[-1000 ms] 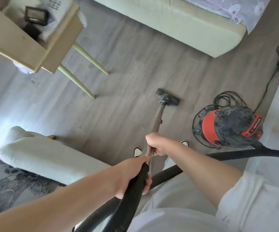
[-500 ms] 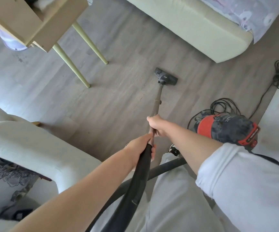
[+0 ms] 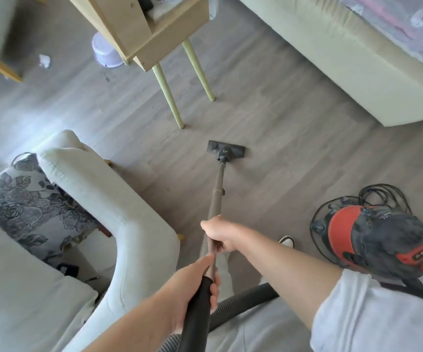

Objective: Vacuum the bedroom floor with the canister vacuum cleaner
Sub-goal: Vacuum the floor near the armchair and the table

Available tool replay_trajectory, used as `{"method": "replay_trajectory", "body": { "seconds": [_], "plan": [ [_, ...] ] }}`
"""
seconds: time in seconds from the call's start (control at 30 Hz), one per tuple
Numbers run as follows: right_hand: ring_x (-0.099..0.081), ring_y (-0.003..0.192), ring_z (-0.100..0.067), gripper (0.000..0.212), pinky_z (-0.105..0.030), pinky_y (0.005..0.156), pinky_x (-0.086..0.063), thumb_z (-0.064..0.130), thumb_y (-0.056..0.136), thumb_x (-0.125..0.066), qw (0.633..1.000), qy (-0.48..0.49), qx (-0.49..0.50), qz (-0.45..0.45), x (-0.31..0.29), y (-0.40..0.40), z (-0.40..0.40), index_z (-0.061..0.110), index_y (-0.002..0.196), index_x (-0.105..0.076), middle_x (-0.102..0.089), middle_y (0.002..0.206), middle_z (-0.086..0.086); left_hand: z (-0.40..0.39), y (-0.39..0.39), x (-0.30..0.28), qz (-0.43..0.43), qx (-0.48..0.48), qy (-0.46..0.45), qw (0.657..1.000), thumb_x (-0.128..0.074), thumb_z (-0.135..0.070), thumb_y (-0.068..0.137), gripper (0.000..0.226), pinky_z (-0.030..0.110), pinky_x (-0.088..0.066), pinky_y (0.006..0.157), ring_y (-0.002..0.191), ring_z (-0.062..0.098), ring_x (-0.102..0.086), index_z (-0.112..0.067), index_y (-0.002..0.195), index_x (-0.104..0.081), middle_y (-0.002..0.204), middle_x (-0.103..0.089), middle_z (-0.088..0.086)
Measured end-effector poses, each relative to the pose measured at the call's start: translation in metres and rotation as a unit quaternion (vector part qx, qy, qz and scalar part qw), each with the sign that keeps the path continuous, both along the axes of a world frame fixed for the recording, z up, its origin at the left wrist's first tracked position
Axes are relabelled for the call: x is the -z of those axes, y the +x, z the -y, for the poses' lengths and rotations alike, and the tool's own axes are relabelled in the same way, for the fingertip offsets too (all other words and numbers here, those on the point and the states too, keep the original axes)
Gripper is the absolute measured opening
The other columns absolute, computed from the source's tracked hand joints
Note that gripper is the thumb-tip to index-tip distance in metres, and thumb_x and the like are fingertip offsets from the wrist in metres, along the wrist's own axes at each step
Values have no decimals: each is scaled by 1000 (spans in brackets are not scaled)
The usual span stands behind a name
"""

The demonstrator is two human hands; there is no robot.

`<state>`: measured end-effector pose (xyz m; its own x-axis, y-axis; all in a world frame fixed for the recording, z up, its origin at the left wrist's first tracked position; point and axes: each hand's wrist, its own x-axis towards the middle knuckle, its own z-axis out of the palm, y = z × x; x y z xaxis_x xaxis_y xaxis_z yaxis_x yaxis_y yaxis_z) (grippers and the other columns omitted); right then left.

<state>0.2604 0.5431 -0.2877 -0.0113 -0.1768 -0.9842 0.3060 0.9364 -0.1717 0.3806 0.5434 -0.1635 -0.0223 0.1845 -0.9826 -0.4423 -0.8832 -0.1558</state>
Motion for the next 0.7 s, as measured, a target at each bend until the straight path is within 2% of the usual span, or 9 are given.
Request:
{"method": "replay_trajectory", "body": {
  "seconds": [0.13,0.17,0.27,0.3,0.37,0.47,0.57,0.67,0.7],
  "plan": [
    [-66,83,-28,34,-39,66,-60,27,93,-45,999,-14,38,-5,3,-20,-48,10,122,-41,-63,103,-14,-50,-28,-4,7,-36,15,999,-75,-43,90,38,24,-45,39,40,18,-52,-8,94,-63,65,-63,8],
    [-66,86,-27,36,-38,65,-60,27,94,-45,999,-15,47,-16,3,-26,-57,12,126,-37,-61,105,-12,-59,-36,-3,7,-32,20,999,-74,-43,91,38,23,-44,39,39,18,-51,-8,95,-62,64,-62,8],
    [-60,73,-20,40,-27,47,-51,26,95,-43,996,-21,73,-37,5,-67,-114,17,132,-33,-54,92,-6,-105,-77,-2,5,-6,25,1000,-72,-42,93,37,23,-45,39,40,18,-52,-8,97,-60,64,-61,8],
    [-58,72,-21,42,-26,46,-49,25,95,-43,995,-18,85,-38,6,-77,-125,17,134,-32,-53,91,-6,-112,-84,0,-3,2,30,1000,-71,-41,93,35,24,-46,40,41,18,-53,-8,98,-60,66,-61,8],
    [-59,77,-25,42,-31,55,-54,23,96,-44,990,-19,133,-30,6,-105,-161,17,136,-33,-54,94,-8,-135,-112,-2,-33,18,43,998,-70,-36,95,30,24,-48,42,44,19,-55,-8,98,-60,68,-62,9],
    [-60,85,-31,35,-42,72,-55,23,98,-48,970,-28,237,-54,11,-149,-201,14,131,-39,-55,100,-13,-163,-155,-3,-92,59,15,994,-67,-30,98,28,25,-53,47,50,20,-61,-4,99,-59,69,-64,12],
    [-59,81,-30,29,-37,68,-52,25,100,-49,945,-25,309,-104,12,-180,-222,8,123,-47,-57,98,-14,-178,-177,-9,-150,128,9,980,-65,-30,99,29,29,-57,59,61,23,-66,-2,99,-61,75,-68,14],
    [-58,83,-29,31,-43,87,-52,26,99,-47,933,-13,346,-101,9,-185,-232,5,120,-52,-59,96,-15,-179,-167,-18,-168,227,5,959,-68,-34,97,31,30,-56,59,57,21,-66,-5,104,-59,72,-69,9],
    [-59,84,-29,31,-43,88,-52,26,98,-46,929,-13,355,-101,5,-182,-232,5,120,-53,-59,97,-14,-174,-159,-20,-170,262,-2,950,-68,-36,96,31,30,-56,60,57,20,-65,-7,103,-58,70,-68,7]
  ]
}}
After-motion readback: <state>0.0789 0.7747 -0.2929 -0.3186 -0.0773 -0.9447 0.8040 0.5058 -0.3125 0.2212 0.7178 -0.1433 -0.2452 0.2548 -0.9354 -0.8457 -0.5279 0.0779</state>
